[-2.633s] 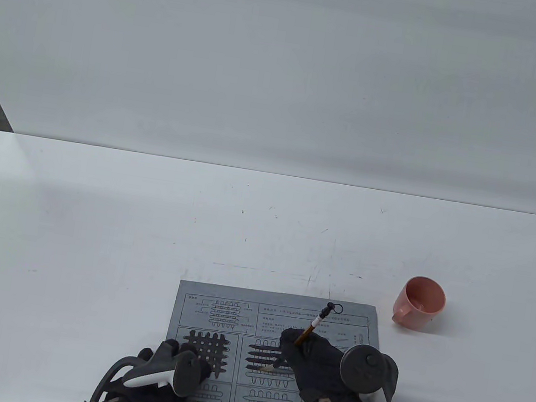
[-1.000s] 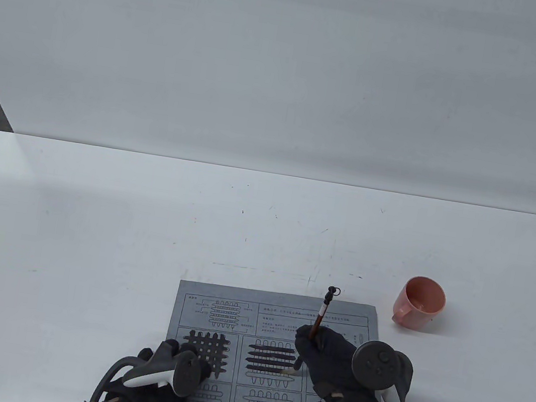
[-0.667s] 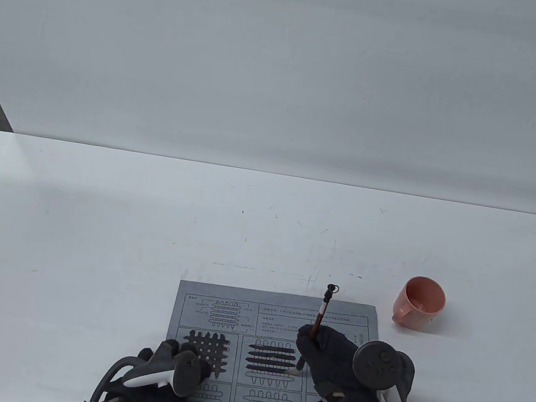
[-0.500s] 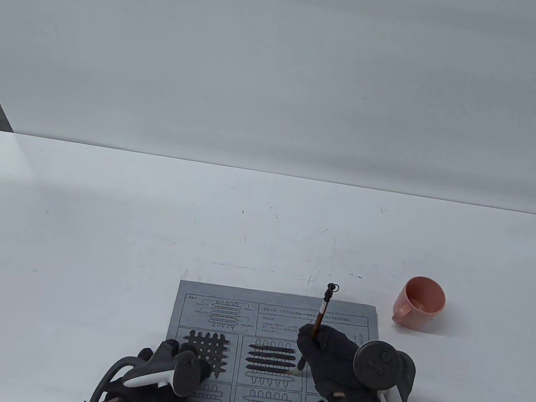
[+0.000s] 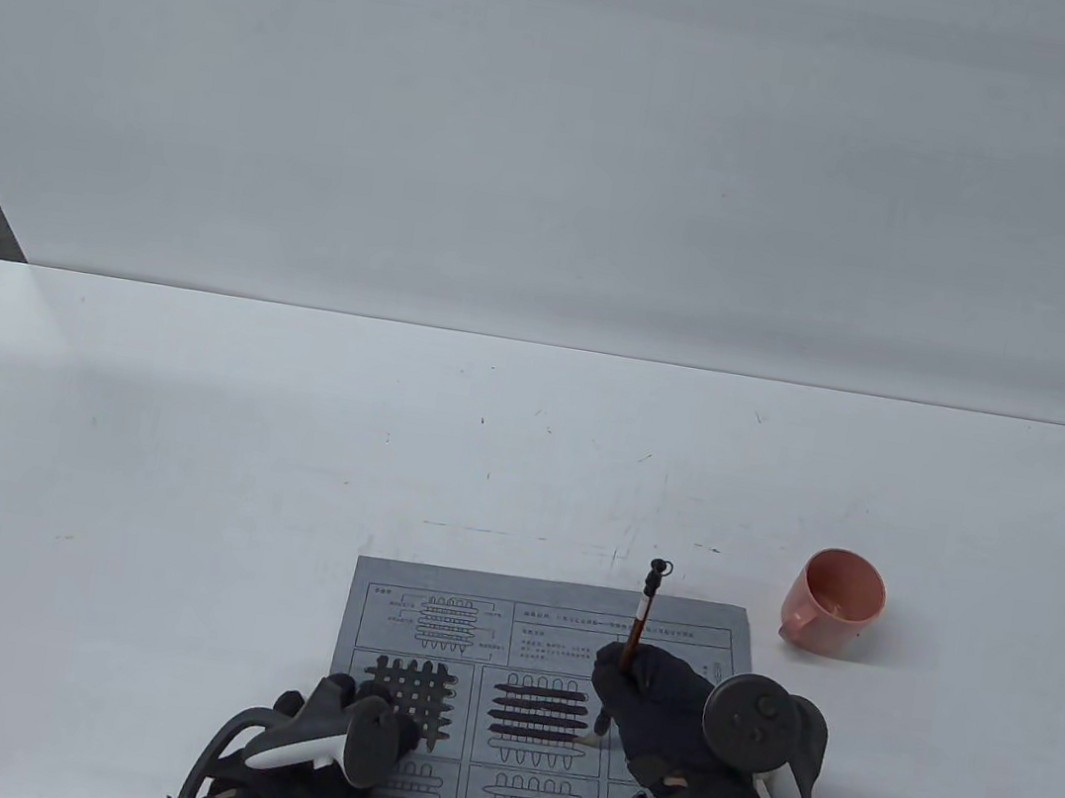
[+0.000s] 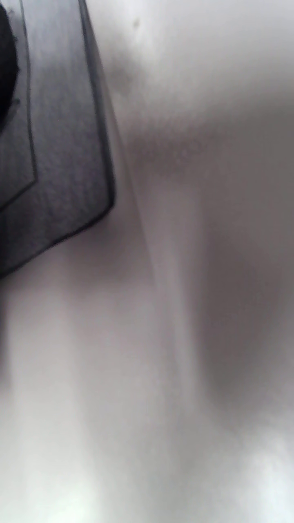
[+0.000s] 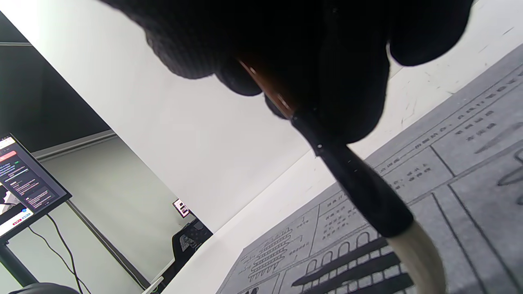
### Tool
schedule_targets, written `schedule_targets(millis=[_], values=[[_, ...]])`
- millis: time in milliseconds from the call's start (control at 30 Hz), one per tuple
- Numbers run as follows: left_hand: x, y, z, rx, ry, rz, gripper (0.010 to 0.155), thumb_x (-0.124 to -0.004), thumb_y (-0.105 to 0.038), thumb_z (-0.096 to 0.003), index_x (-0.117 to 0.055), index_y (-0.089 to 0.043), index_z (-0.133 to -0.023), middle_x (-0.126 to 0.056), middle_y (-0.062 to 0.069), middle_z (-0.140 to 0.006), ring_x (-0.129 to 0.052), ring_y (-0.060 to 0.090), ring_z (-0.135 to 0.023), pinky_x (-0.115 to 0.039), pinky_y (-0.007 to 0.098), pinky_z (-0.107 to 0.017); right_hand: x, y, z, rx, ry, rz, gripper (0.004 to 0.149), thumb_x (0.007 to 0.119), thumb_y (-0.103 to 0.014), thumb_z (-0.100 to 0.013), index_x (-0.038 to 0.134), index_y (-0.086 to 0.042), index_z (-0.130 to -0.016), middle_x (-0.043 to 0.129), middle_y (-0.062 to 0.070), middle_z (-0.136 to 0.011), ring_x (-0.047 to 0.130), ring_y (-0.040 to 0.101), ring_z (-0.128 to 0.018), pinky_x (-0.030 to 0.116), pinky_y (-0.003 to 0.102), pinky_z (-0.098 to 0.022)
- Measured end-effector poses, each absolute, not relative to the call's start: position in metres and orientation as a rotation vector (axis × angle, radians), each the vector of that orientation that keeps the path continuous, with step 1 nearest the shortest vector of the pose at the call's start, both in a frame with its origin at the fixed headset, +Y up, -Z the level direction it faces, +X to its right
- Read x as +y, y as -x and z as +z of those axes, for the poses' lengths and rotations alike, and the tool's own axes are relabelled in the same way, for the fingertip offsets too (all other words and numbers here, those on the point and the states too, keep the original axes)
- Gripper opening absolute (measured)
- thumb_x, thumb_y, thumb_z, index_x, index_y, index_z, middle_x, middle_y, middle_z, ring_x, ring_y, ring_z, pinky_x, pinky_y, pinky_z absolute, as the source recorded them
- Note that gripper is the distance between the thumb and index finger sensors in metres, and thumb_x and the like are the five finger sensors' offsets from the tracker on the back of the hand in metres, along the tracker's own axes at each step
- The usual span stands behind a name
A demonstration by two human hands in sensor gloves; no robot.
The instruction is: Trace patterns on water writing practice cloth with Chinese brush
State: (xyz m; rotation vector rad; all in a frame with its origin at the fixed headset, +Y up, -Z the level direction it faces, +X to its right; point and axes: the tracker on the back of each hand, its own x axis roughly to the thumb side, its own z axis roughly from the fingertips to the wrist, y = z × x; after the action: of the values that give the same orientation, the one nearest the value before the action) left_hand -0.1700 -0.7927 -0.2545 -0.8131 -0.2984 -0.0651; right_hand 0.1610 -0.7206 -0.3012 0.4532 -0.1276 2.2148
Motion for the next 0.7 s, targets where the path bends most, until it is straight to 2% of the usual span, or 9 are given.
schedule_targets(millis=[700], values=[[-0.7933, 0.1701, -0.2544, -0.299, 0.814, -0.062, 0.103, -0.063, -0.073, -0.0342, 0.018, -0.049, -0.094, 0.032, -0.009, -0.100, 0.030, 0.031, -0.099, 0.002, 0.068, -0.072, -0.7143, -0.1578, -0.2965, -0.175, -0.463, 2.080, 0.034, 0.075, -0.033, -0.054, 0.081, -0.012, -0.081, 0.093, 0.016, -0.076, 0.099, 0.037, -0.058, 0.071, 0.065, -0.053]])
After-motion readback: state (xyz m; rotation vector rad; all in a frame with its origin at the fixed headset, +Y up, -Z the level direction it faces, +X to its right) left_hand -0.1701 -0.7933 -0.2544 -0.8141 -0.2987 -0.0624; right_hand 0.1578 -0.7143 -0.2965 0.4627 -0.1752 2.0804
